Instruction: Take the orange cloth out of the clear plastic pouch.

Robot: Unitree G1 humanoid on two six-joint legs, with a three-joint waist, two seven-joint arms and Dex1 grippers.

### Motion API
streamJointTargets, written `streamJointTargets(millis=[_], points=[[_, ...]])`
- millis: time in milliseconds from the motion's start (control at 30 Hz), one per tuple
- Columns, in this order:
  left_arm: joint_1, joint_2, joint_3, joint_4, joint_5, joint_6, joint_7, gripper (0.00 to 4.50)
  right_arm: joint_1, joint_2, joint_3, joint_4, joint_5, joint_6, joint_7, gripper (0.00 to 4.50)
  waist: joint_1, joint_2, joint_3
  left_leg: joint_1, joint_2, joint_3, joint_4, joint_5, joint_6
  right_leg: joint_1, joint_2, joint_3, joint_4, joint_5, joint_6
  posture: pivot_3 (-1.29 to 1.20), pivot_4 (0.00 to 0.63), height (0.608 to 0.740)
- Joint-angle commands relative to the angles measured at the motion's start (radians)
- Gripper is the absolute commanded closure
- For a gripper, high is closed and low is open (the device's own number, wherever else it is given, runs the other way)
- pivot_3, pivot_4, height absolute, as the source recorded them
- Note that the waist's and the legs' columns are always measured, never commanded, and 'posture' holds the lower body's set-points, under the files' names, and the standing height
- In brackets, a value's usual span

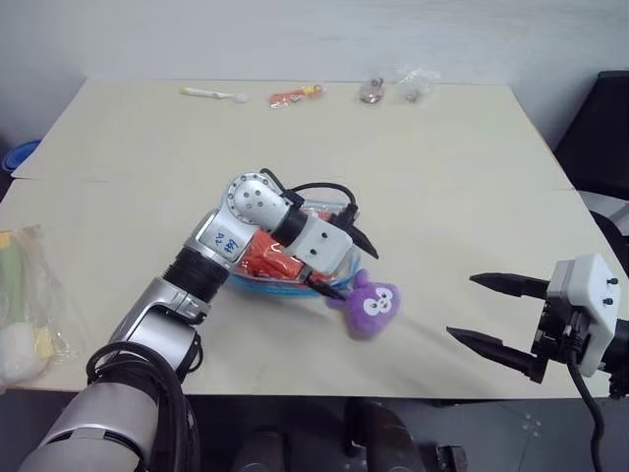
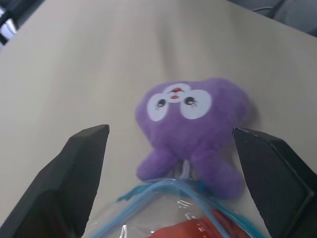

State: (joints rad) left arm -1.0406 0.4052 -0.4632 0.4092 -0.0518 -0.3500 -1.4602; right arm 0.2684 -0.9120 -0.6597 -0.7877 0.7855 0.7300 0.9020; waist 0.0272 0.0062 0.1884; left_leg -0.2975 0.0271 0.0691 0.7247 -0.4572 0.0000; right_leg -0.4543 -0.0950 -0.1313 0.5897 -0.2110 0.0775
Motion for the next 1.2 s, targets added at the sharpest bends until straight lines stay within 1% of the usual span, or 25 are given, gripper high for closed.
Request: streamJointTargets(millis=[33, 267, 400, 500, 567, 600, 667, 767, 867, 933, 967, 1033, 1100, 1200], points=[[-0.01, -0.021, -0.043, 0.032, 0.042, -0.123, -0.036, 0.25, 0.003, 0.006, -0.037, -0.033, 0.029, -0.004, -0.025, 0.0, 0.001, 0.0, 0.0, 0.0, 0.0, 0.0, 0.0, 0.0, 0.0, 0.0, 0.0, 0.0, 0.0, 0.0, 0.0, 0.0, 0.15, 0.74], [-0.03, -0.117, -0.076, 0.163, 0.082, -0.199, -0.026, 0.25, -0.011, 0.005, 0.0, -0.047, 0.049, -0.008, -0.07, 0.0, 0.011, 0.0, 0.0, 0.0, 0.0, -0.001, 0.001, -0.001, 0.003, 0.003, 0.0, -0.001, -0.003, 0.001, 0.001, 0.0, 0.15, 0.74], [-0.05, -0.178, -0.061, 0.24, 0.118, -0.232, 0.04, 0.25, -0.02, 0.002, 0.016, -0.054, 0.06, -0.008, -0.088, 0.0, 0.018, 0.0, 0.0, 0.0, 0.0, -0.001, 0.001, -0.001, 0.003, 0.003, 0.0, -0.001, -0.003, 0.001, 0.002, 0.0, 0.15, 0.74], [-0.047, -0.183, -0.052, 0.258, 0.106, -0.257, 0.028, 0.89, -0.023, -0.001, 0.026, -0.054, 0.065, -0.01, -0.092, 0.0, 0.023, 0.0, 0.0, 0.0, 0.0, -0.001, 0.001, -0.002, 0.004, 0.004, 0.0, -0.001, -0.004, 0.001, 0.002, 0.0, 0.15, 0.74], [-0.045, -0.182, -0.046, 0.259, 0.097, -0.263, 0.021, 1.49, -0.023, -0.003, 0.029, -0.055, 0.069, -0.011, -0.091, 0.0, 0.024, 0.0, 0.0, 0.0, 0.0, -0.001, 0.001, -0.002, 0.004, 0.004, 0.0, -0.001, -0.004, 0.001, 0.002, 0.0, 0.15, 0.74], [-0.038, -0.174, -0.038, 0.238, 0.078, -0.244, 0.005, 1.92, -0.024, -0.006, 0.033, -0.053, 0.069, -0.013, -0.086, 0.0, 0.024, 0.0, 0.0, 0.0, 0.0, -0.002, 0.001, -0.002, 0.004, 0.004, 0.0, -0.001, -0.004, 0.001, 0.002, 0.0, 0.15, 0.74], [-0.023, -0.157, -0.026, 0.197, 0.045, -0.203, -0.024, 2.51, -0.028, -0.01, 0.041, -0.049, 0.068, -0.016, -0.08, 0.0, 0.024, 0.0, 0.0, 0.0, 0.0, -0.002, 0.001, -0.002, 0.004, 0.004, 0.0, -0.001, -0.004, 0.001, 0.002, 0.0, 0.15, 0.74], [0.033, -0.08, -0.013, 0.061, -0.013, -0.107, -0.089, 3.41, -0.051, -0.023, 0.071, -0.03, 0.062, -0.029, -0.057, 0.0, 0.02, 0.0, 0.0, 0.001, 0.0, -0.002, 0.001, -0.002, 0.004, 0.004, 0.0, -0.001, -0.004, 0.001, 0.002, 0.0, 0.15, 0.74], [0.085, 0.01, -0.017, -0.058, -0.023, -0.041, -0.11, 4.46, -0.082, -0.038, 0.103, -0.006, 0.05, -0.04, -0.032, 0.0, 0.016, 0.0, 0.0, 0.001, 0.0, -0.003, 0.001, -0.002, 0.004, 0.004, 0.0, -0.001, -0.004, 0.001, 0.002, 0.0, 0.15, 0.74], [0.122, 0.064, -0.024, -0.125, -0.026, -0.014, -0.114, 4.46, -0.111, -0.048, 0.13, 0.021, 0.039, -0.052, -0.017, 0.0, 0.017, 0.001, 0.0, 0.001, 0.0, -0.003, 0.001, -0.002, 0.004, 0.004, 0.0, -0.001, -0.004, 0.001, 0.002, 0.0, 0.15, 0.74], [0.135, 0.077, -0.026, -0.143, -0.022, -0.018, -0.101, 4.46, -0.125, -0.052, 0.145, 0.035, 0.032, -0.059, -0.01, 0.0, 0.016, 0.001, 0.0, 0.001, 0.0, -0.003, 0.001, -0.002, 0.004, 0.004, 0.0, -0.001, -0.004, 0.001, 0.002, 0.0, 0.15, 0.74], [0.14, 0.072, -0.027, -0.151, -0.01, -0.017, -0.061, 4.46, -0.154, -0.056, 0.168, 0.058, 0.021, -0.067, -0.001, 0.0, 0.025, 0.001, 0.0, 0.001, 0.0, -0.003, 0.002, -0.002, 0.004, 0.004, 0.0, -0.001, -0.004, 0.001, 0.002, 0.0, 0.15, 0.74], [0.115, 0.029, -0.016, -0.118, 0.01, -0.025, 0.002, 4.46, -0.18, -0.058, 0.184, 0.073, 0.014, -0.07, 0.002, 0.0, 0.032, 0.001, 0.0, 0.0, 0.0, -0.005, 0.005, -0.002, 0.004, 0.005, 0.0, -0.002, -0.004, 0.001, 0.002, 0.0, 0.15, 0.74], [0.078, -0.025, 0.006, -0.081, 0.018, -0.021, 0.058, 3.87, -0.187, -0.056, 0.187, 0.073, 0.012, -0.069, 0.005, 0.0, 0.04, 0.0, 0.0, -0.002, -0.001, -0.006, 0.007, -0.003, 0.006, 0.006, 0.0, -0.001, -0.005, 0.002, 0.002, 0.0, 0.15, 0.74]])
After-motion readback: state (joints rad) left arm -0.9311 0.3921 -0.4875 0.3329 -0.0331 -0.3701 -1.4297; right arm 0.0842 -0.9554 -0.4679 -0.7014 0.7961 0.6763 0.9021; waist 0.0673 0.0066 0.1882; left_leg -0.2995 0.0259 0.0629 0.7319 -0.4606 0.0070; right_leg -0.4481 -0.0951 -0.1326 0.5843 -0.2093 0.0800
